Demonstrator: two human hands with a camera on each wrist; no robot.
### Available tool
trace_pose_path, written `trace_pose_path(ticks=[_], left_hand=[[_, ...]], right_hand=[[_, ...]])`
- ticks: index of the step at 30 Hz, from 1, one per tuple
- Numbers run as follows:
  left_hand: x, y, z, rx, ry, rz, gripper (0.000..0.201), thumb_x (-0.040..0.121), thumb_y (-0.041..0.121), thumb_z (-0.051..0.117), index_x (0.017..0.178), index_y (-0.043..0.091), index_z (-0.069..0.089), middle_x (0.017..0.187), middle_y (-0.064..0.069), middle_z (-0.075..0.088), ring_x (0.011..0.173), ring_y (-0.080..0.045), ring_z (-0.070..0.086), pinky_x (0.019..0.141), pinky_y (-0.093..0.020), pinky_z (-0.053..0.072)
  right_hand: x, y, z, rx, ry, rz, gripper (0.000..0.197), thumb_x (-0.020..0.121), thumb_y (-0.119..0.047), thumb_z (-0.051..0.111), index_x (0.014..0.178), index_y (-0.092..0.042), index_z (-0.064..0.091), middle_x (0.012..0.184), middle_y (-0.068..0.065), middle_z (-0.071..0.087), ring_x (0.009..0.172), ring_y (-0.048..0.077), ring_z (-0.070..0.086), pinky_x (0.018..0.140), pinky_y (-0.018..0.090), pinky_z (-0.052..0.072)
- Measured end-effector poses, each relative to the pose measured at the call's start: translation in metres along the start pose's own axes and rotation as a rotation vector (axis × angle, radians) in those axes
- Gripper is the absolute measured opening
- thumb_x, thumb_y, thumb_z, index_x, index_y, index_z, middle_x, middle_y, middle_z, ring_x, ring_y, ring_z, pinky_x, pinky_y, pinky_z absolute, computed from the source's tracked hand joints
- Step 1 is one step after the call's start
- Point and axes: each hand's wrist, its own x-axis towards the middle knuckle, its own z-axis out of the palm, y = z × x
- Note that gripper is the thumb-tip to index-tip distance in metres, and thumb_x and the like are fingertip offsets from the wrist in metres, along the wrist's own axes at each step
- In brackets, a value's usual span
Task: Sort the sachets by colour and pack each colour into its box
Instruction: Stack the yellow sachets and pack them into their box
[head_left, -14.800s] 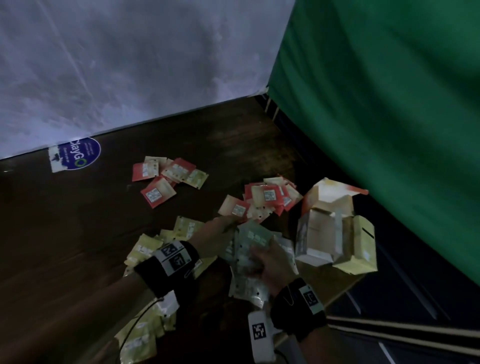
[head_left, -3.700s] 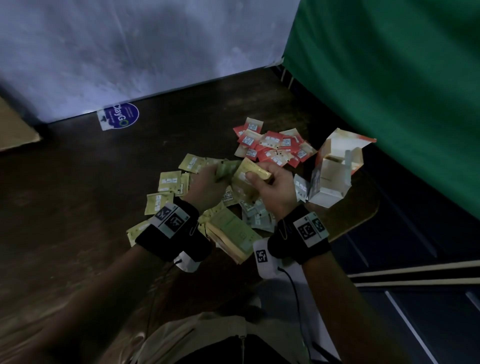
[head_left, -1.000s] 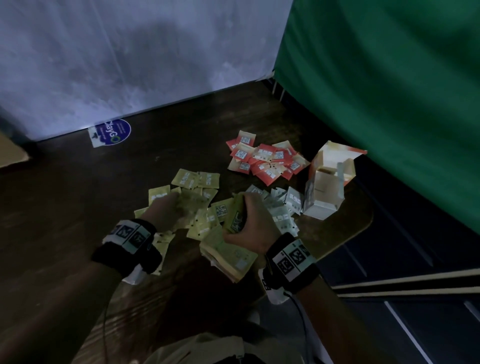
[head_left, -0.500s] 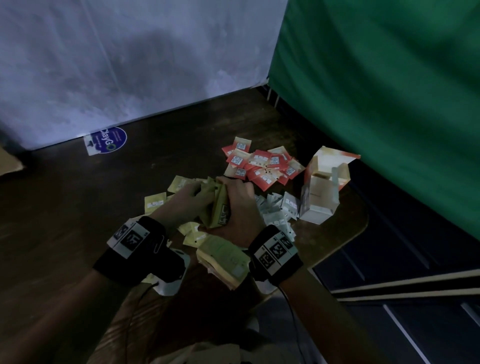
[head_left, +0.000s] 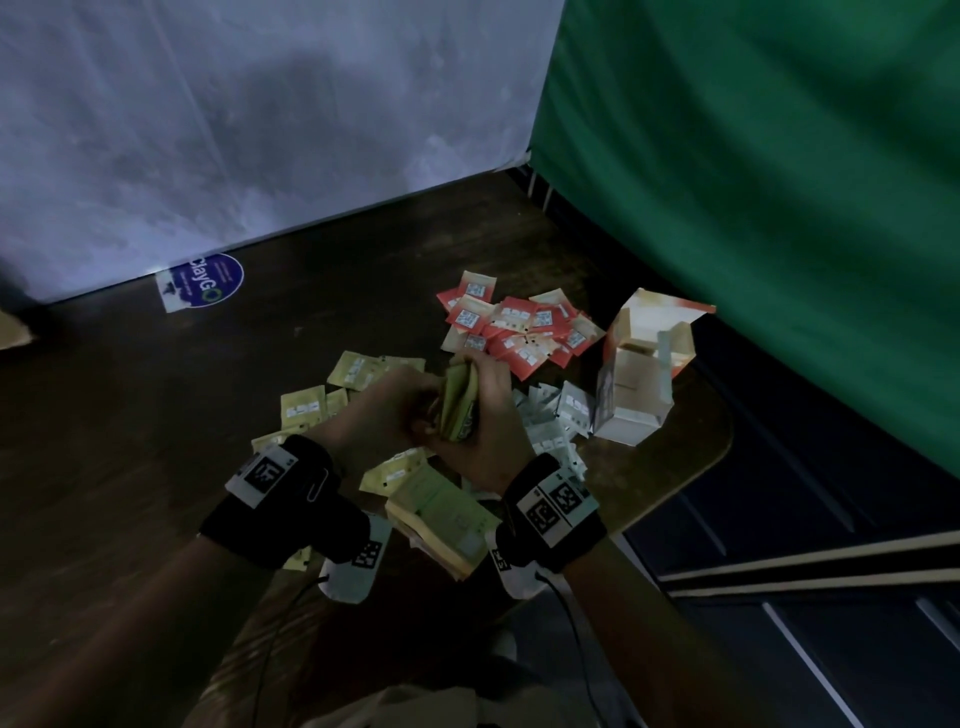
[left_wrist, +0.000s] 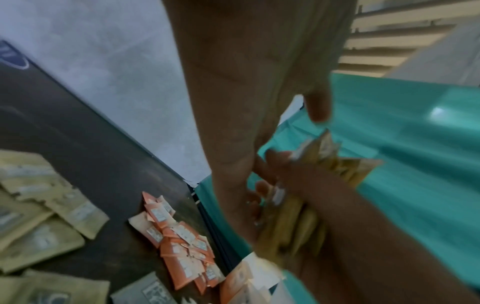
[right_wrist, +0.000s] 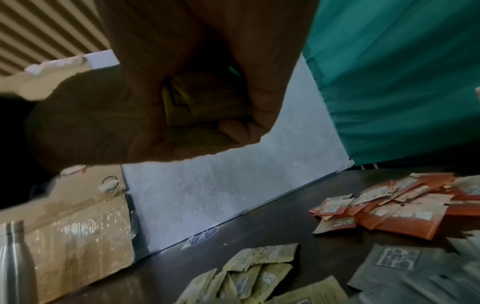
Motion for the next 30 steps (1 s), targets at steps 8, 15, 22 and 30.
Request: trace_pose_path(ticks=[8,15,22,30], left_hand=[[0.001,-0.007,0.002,0.304,0.011,0.003,0.038,0.096,0.047,0.032,0.109,0.024,0.060,0.106,-0.002,0.067,0.097,-0.015,0.065,0.079,-0.025,0.051],[0.002,-0.001,0.003,0.297,0.066,-0.081,0.066,0.088,0.065,0.027,0.102,0.015,0.066,0.104,-0.011,0.070,0.096,-0.022,0.068,0.087,-0.037,0.053],[0.001,-0.007,0.007,0.209,0.039,0.004,0.051,0.092,0.054,0.036,0.115,0.013,0.059,0.100,-0.008,0.070,0.087,-0.019,0.070,0.068,-0.030,0.055],[-0.003,-0.008,-0.001,0.211,-0.091,0.015,0.059,0.065,0.072,0.059,0.093,0.020,0.060,0.076,0.002,0.072,0.069,-0.008,0.070,0.067,-0.026,0.055]], right_hand=[[0.001,0.003,0.002,0.181,-0.047,0.087,0.085,0.057,-0.043,0.078,0.127,-0.018,0.037,0.123,0.013,0.046,0.111,0.024,0.054,0.087,0.047,0.053],[0.003,0.002,-0.004,0.077,-0.151,0.056,0.092,0.051,-0.039,0.088,0.128,-0.013,0.044,0.126,0.008,0.047,0.118,0.016,0.047,0.096,0.042,0.048],[0.002,-0.006,-0.005,-0.085,-0.137,-0.037,0.103,0.053,-0.034,0.090,0.138,-0.011,0.037,0.137,0.006,0.047,0.124,0.018,0.047,0.101,0.040,0.044],[0.003,-0.001,-0.007,-0.209,-0.197,-0.010,0.113,0.048,-0.054,0.085,0.142,-0.021,0.032,0.139,-0.003,0.048,0.123,0.017,0.048,0.097,0.045,0.046]])
